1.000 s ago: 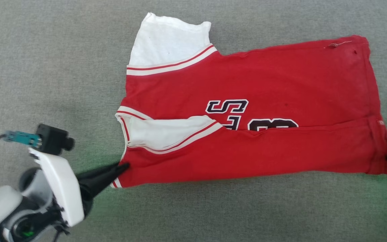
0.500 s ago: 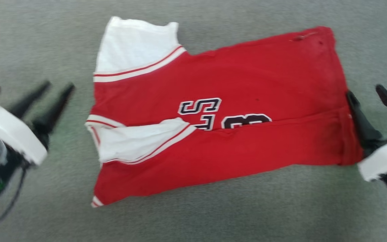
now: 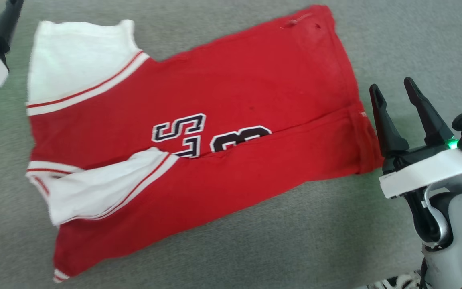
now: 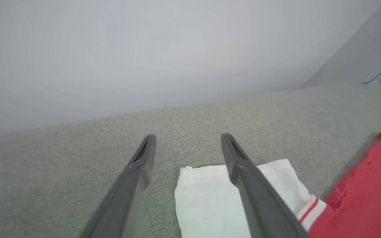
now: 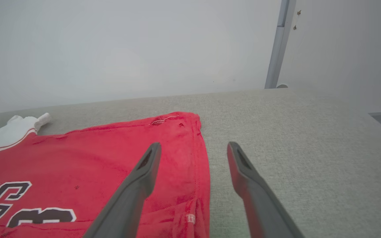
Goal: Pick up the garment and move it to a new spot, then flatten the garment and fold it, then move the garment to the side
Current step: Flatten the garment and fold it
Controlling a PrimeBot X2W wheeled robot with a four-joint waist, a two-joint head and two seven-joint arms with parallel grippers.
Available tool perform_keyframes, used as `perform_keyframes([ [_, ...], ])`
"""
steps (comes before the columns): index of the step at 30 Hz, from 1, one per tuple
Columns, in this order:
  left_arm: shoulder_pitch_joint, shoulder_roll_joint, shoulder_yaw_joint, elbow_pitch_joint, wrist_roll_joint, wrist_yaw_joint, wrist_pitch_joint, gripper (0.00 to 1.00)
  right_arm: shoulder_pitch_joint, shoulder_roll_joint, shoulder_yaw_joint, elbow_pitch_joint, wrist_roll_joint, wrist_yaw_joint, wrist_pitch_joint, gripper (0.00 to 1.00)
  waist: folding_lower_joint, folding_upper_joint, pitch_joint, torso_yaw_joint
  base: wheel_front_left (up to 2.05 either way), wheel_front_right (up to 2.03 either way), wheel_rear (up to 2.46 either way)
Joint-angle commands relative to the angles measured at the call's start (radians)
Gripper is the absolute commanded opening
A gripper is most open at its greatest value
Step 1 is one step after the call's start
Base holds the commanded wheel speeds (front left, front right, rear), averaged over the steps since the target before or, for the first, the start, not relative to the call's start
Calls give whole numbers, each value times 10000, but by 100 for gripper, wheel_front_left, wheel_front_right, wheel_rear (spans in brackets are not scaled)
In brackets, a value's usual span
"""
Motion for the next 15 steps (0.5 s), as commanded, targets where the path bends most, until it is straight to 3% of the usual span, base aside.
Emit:
perform_keyframes([
  [1, -468, -166, -106, 534, 36, 13, 464, 100, -177, 61, 65, 58, 62, -1, -90, 100, 0, 0, 277, -337, 0, 0, 0],
  [6, -1442, -354, -813, 1883, 210, -80, 2725, 100, -242, 142, 175, 192, 164, -1, -204, 100, 0, 0, 524, -558, 0, 0, 0],
  [10, -1728, -547, -1132, 2512, -349, -291, 4834, 100, -339, 114, 260, 281, 244, -1, -266, 100, 0, 0, 708, -649, 0, 0, 0],
  [13, -1826, -742, -1143, 2449, -784, -507, 5726, 100, -390, 73, 268, 345, 266, -1, -250, 100, 0, 0, 829, -644, 0, 0, 0],
  [14, -1939, -827, -1183, 2340, -889, -580, 5943, 71, -464, 21, 285, 367, 284, -1, -186, 100, 0, 0, 911, -613, 0, 0, 0],
  [15, -1956, -871, -1219, 2275, -929, -613, 6020, 30, -536, -13, 324, 385, 283, -1, -134, 100, 0, 0, 940, -596, 0, 0, 0],
])
